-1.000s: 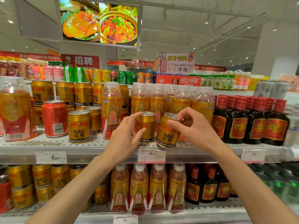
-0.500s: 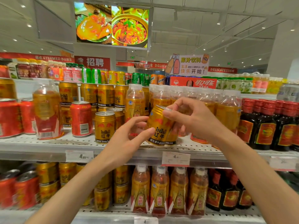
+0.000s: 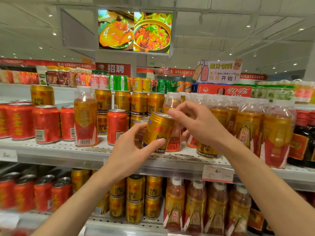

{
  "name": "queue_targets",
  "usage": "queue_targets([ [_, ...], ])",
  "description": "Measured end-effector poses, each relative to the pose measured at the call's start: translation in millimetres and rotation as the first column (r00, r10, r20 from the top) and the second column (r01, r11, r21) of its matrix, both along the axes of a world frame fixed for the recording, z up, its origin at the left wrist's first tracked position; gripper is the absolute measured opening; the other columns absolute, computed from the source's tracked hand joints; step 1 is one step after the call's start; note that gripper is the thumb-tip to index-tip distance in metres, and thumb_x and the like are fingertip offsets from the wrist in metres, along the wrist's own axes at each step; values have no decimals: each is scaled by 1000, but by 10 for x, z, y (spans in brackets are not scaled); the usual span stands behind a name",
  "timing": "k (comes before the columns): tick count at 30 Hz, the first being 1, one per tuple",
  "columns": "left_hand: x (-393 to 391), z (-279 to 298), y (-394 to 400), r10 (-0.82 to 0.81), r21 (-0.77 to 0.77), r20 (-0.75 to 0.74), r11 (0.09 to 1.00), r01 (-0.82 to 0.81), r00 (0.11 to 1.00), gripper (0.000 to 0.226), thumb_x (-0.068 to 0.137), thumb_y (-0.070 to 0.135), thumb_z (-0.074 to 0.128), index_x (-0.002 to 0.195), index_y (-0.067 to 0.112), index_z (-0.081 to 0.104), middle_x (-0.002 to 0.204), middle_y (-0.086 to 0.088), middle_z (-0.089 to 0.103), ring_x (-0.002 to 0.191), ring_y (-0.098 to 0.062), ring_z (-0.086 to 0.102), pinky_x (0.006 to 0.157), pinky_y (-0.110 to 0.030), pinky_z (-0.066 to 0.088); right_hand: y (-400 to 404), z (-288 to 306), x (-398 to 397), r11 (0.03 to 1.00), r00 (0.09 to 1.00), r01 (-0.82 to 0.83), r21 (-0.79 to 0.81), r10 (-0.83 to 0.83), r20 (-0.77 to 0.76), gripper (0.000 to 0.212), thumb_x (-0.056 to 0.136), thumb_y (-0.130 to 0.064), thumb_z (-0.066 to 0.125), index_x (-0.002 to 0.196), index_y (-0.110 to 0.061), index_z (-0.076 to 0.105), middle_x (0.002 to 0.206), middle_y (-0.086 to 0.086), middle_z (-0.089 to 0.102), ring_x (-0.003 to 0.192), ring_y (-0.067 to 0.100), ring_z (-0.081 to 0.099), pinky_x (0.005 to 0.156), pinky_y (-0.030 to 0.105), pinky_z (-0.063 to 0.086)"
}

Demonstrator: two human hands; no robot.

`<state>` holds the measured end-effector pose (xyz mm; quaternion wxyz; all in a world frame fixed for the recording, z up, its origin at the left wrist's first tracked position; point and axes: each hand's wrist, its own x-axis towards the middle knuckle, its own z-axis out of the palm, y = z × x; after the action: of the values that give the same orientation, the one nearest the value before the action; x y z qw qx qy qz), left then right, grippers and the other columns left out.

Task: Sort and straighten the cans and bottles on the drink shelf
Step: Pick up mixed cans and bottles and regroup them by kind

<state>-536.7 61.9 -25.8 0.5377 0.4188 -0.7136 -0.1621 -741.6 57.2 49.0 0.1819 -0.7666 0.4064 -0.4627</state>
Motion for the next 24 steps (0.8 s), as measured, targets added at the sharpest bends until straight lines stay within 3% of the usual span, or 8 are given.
queue_targets([
  [4, 10, -4, 53, 87, 2, 14, 996, -87, 996, 35, 78, 53, 75, 101, 56, 48, 93, 30, 64, 93, 19, 57, 73, -3, 44, -211, -12, -98, 929, 938, 337, -154, -345, -29, 28, 95, -46, 61, 109, -22, 57, 101, -6, 64, 83, 15, 69, 72, 40, 63],
  [7, -3, -22, 63, 128, -8, 13, 992, -127, 992, 41, 78, 54, 74, 110, 50, 49, 93, 31, 61, 93, 22, 54, 71, 2, 41, -414, -92, -19, 873, 861, 436, -216, -475, -181, 51, 92, -54, 62, 127, -18, 52, 105, -7, 60, 92, 15, 63, 85, 41, 58],
  [9, 10, -40, 56, 145, -10, 9, 989, -145, 989, 52, 77, 58, 73, 121, 43, 50, 98, 31, 60, 94, 18, 57, 72, -2, 42, -542, -134, 64, 861, 831, 461, -217, -504, -236, 68, 88, -63, 62, 134, -15, 49, 112, -3, 65, 99, 18, 65, 90, 44, 57],
  [12, 53, -69, 47, 171, -15, 5, 985, -171, 985, 70, 76, 65, 70, 136, 33, 51, 108, 28, 61, 102, 9, 57, 81, -11, 42, -685, -164, 126, 832, 796, 507, -226, -552, -247, 85, 79, -75, 62, 136, -15, 42, 117, 1, 69, 100, 25, 69, 87, 47, 59],
  [16, 83, -88, 60, 169, 3, -7, 986, -169, 986, 74, 77, 65, 69, 140, 32, 48, 110, 22, 63, 103, 5, 58, 80, -12, 42, -732, -177, 124, 834, 802, 522, -182, -552, -229, 85, 77, -72, 68, 134, -19, 35, 113, 1, 69, 95, 25, 71, 83, 47, 60],
  [21, 101, -107, 93, 174, 30, -6, 984, -174, 985, 73, 78, 62, 68, 141, 31, 46, 114, 20, 62, 105, 6, 56, 75, -8, 39, -602, -159, 42, 888, 878, 442, -127, -457, -145, 76, 80, -65, 71, 132, -20, 38, 101, -8, 64, 83, 15, 67, 74, 33, 55],
  [24, 92, -121, 77, 192, 29, -7, 981, -192, 981, 74, 78, 63, 67, 141, 30, 47, 116, 16, 63, 106, 1, 58, 78, -11, 41, -452, -100, -58, 927, 925, 367, -81, -373, -75, 75, 80, -64, 71, 133, -23, 38, 105, -9, 63, 84, 15, 71, 78, 42, 62],
])
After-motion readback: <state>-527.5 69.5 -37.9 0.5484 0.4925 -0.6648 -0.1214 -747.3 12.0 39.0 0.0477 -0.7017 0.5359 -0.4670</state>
